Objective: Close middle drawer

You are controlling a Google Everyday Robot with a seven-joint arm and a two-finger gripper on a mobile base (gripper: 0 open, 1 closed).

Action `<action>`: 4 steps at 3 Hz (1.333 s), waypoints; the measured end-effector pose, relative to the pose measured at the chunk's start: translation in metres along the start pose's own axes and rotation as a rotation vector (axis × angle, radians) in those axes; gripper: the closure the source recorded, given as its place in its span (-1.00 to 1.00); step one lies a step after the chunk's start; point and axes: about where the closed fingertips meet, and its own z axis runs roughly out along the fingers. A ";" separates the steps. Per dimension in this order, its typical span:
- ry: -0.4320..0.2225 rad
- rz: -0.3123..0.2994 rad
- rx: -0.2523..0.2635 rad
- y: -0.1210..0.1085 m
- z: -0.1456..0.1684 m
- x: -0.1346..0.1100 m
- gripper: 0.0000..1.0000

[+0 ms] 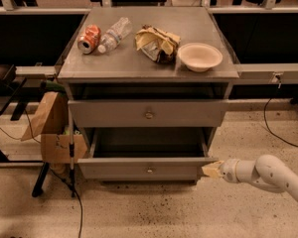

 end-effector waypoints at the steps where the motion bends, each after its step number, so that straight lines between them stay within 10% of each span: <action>1: -0.001 0.006 -0.003 0.001 0.002 0.000 1.00; 4: -0.028 0.041 -0.010 0.007 0.010 -0.003 1.00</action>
Offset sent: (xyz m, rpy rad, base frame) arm 0.2072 0.0837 -0.0463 0.4695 0.1526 -0.2671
